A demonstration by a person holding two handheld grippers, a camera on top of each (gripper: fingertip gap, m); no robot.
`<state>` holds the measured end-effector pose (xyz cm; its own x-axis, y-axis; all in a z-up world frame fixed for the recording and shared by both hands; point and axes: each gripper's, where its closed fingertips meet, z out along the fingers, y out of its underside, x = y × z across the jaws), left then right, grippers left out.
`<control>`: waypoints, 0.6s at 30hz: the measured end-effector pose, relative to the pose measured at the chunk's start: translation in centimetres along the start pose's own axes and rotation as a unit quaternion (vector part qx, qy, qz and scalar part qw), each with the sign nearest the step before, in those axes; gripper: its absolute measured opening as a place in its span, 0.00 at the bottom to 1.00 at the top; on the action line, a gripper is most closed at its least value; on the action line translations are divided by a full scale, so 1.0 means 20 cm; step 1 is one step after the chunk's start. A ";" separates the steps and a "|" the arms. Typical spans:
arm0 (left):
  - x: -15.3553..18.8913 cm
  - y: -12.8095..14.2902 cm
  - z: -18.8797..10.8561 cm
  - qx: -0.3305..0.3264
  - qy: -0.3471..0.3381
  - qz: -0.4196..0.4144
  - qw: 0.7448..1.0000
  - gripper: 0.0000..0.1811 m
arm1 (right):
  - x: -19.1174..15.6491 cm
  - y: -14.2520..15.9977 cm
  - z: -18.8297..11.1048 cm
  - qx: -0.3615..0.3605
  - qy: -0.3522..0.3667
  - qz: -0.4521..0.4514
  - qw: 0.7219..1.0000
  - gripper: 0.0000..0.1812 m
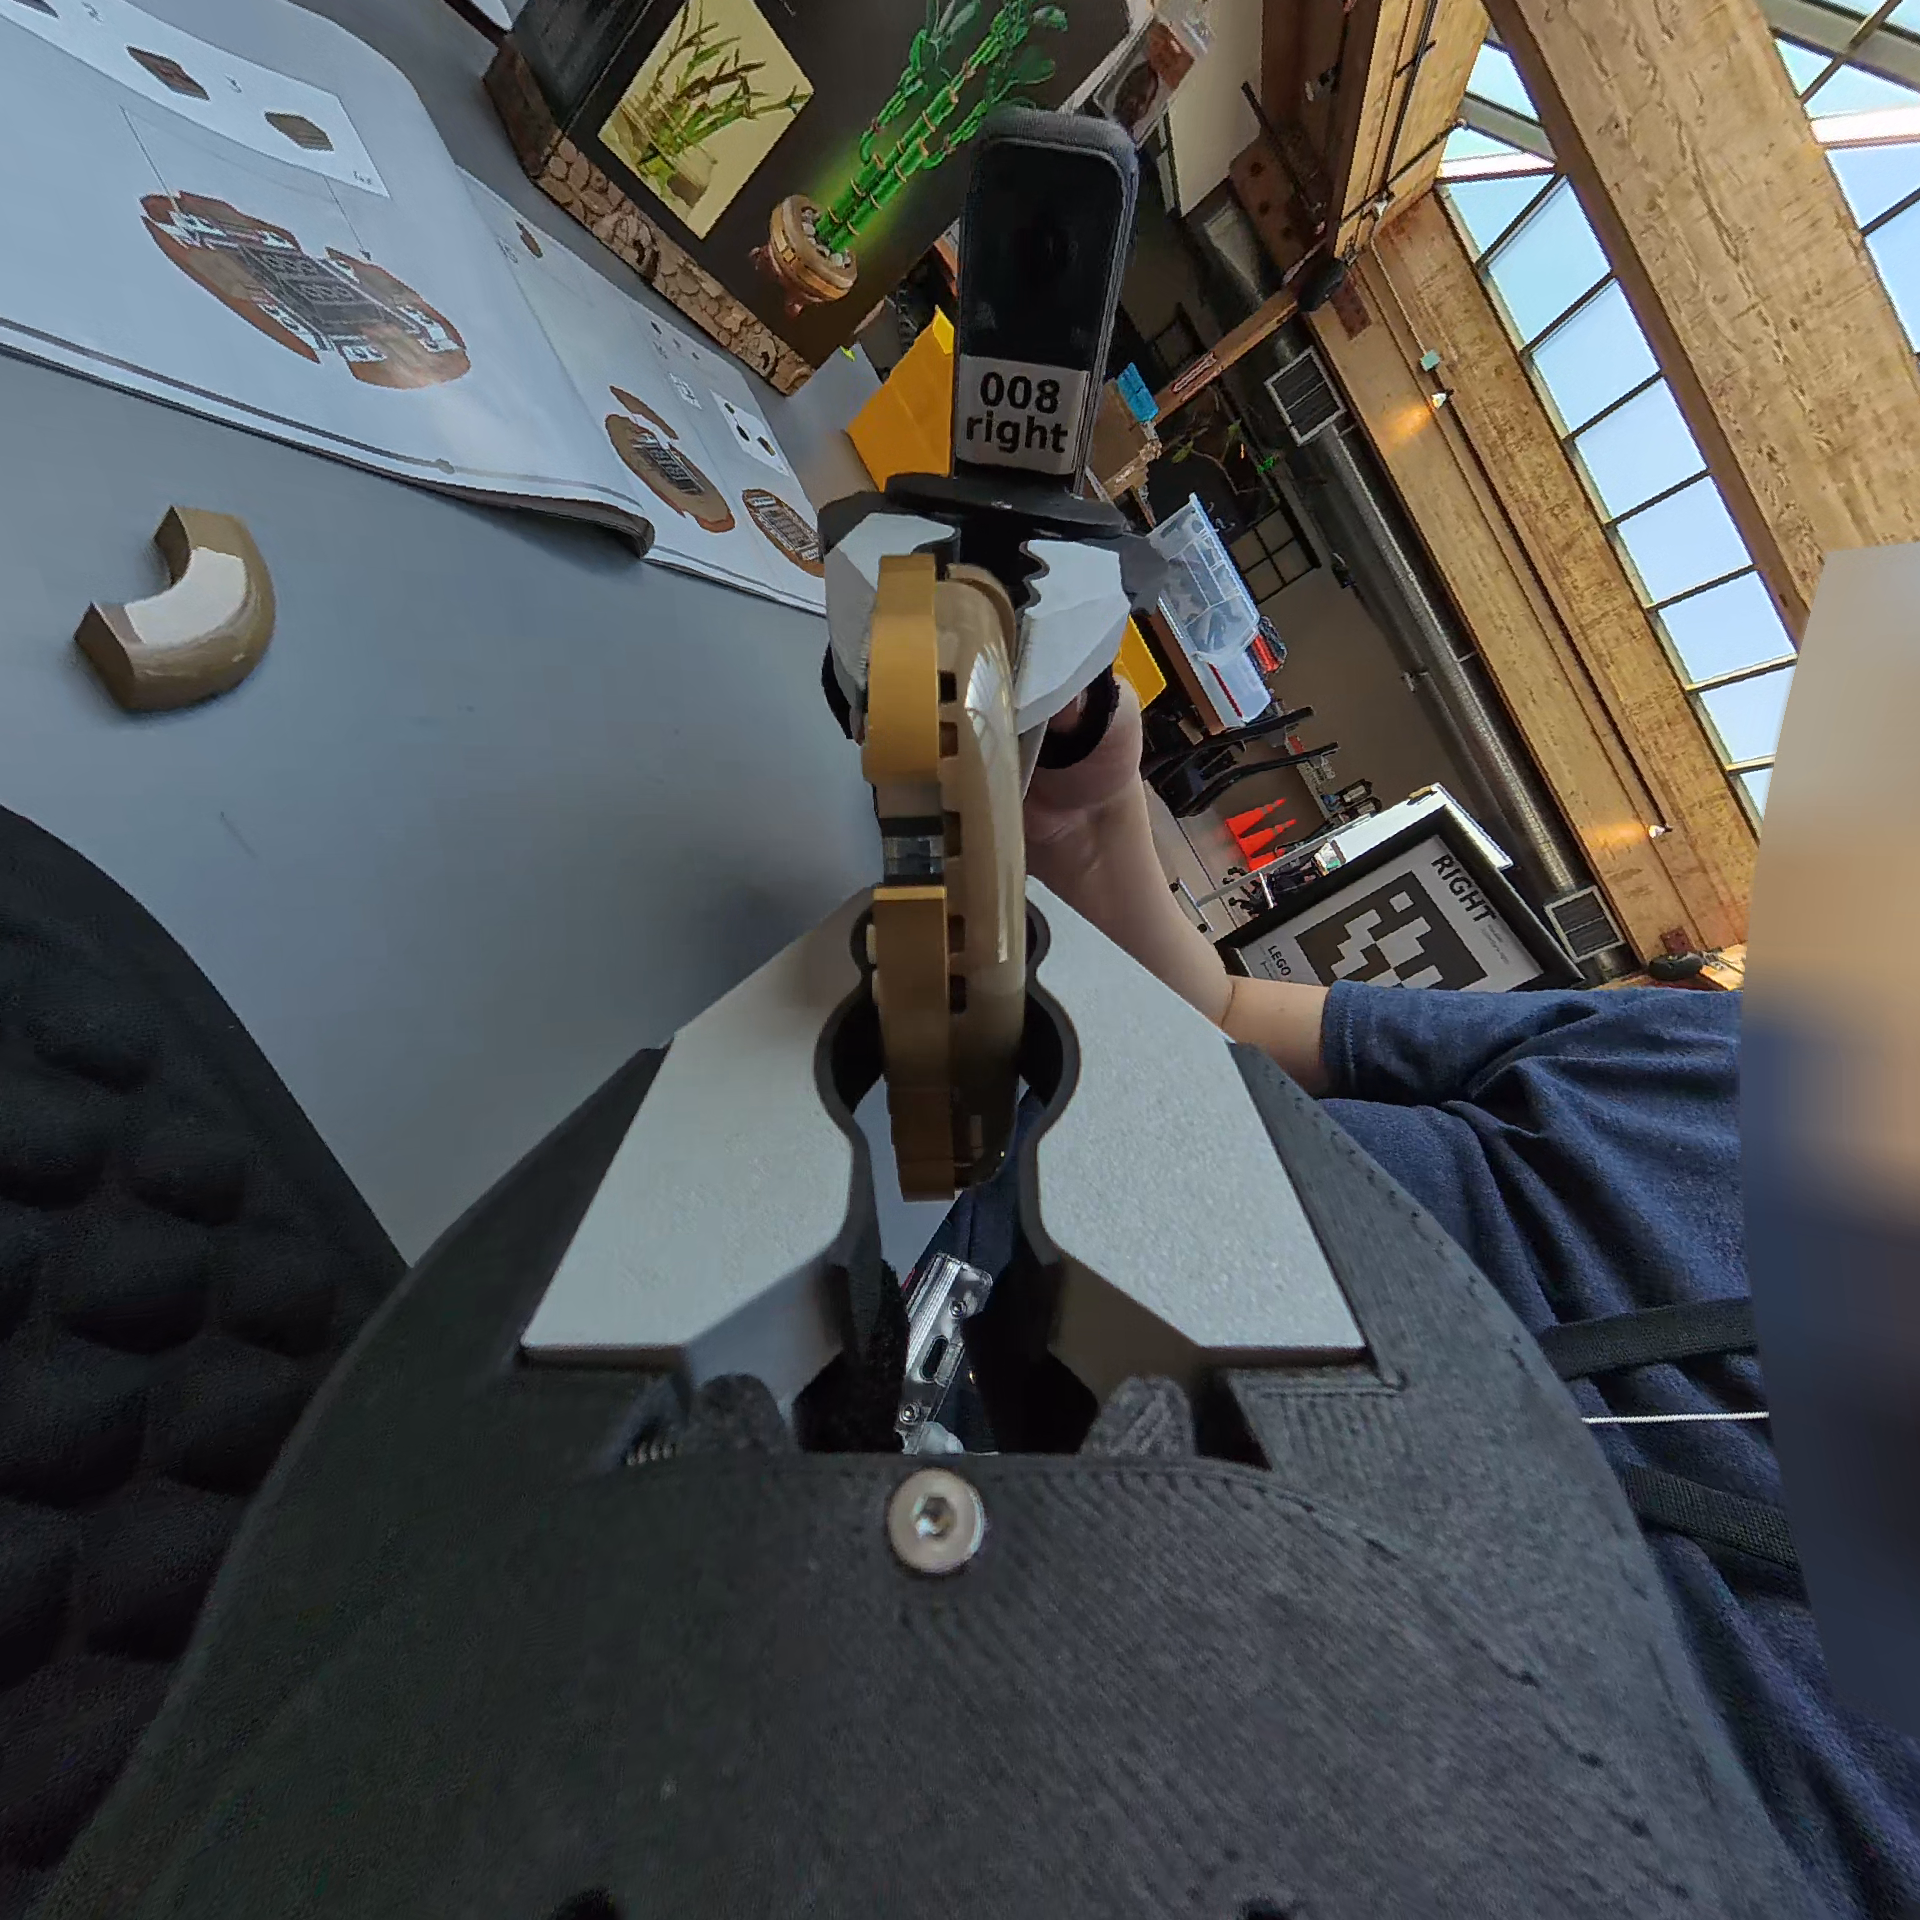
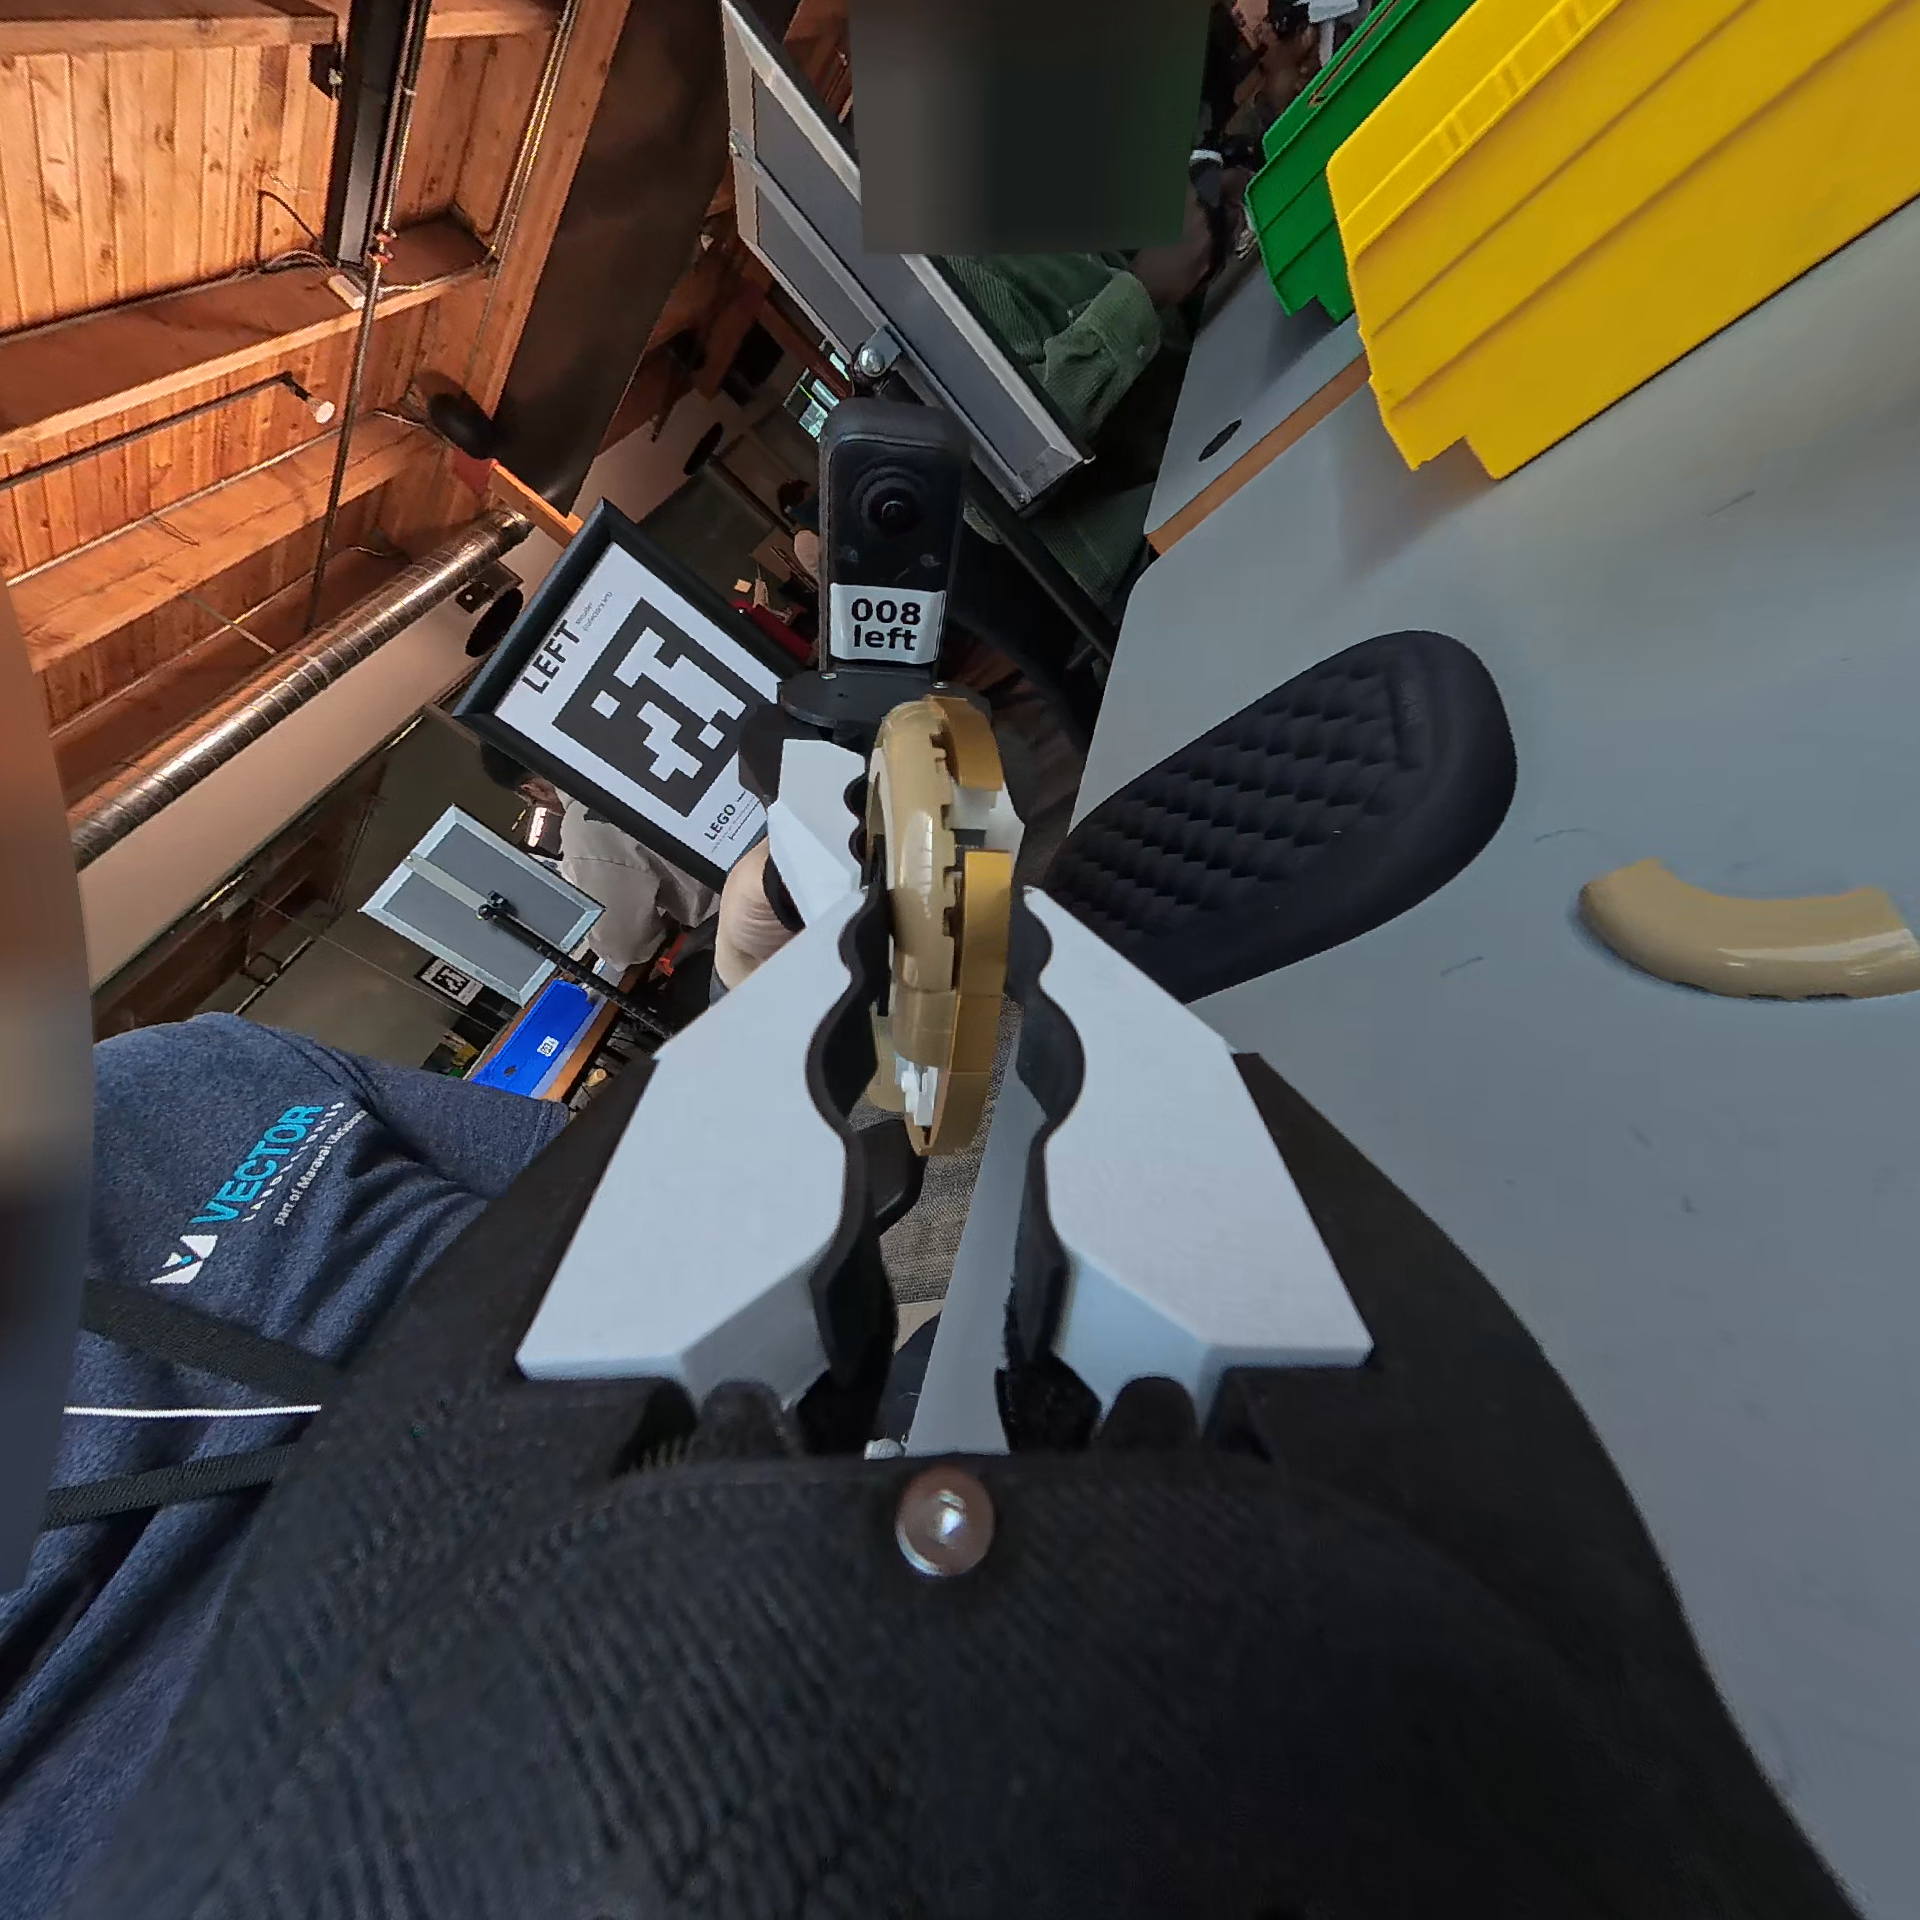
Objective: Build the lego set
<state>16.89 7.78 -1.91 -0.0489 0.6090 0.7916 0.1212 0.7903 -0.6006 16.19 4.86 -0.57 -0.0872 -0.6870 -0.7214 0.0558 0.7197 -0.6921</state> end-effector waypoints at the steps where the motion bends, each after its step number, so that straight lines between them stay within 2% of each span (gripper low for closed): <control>1: 0.00 0.00 0.00 -0.002 0.000 0.002 1.000 0.11 | 0.00 0.00 0.00 -0.001 -0.002 0.003 1.000 0.11; 10: 0.02 0.00 0.00 -0.002 0.012 0.002 1.000 0.11 | -0.03 0.00 0.00 -0.007 -0.003 -0.022 1.000 0.11; 11: 0.03 0.01 0.00 -0.006 0.013 0.004 1.000 0.11 | -0.03 -0.01 0.00 -0.008 -0.002 -0.032 0.999 0.17; 12: 0.03 0.02 0.00 -0.011 0.014 0.006 1.000 0.11 | -0.03 -0.02 0.00 -0.003 0.004 -0.037 0.999 0.28; 13: 0.04 0.02 0.01 -0.014 0.015 0.008 1.000 0.11 | -0.03 -0.04 -0.01 0.002 0.007 -0.042 0.999 0.31; 18: 0.05 0.05 0.04 -0.035 0.023 0.007 0.999 0.11 | -0.07 -0.05 -0.01 0.010 -0.033 -0.009 0.999 0.22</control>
<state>16.10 9.29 -1.87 -0.0014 0.6153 0.7883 0.1908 0.7740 -0.6038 16.00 5.09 1.07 -0.0235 -0.7056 -0.7082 0.0756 0.7051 -0.7050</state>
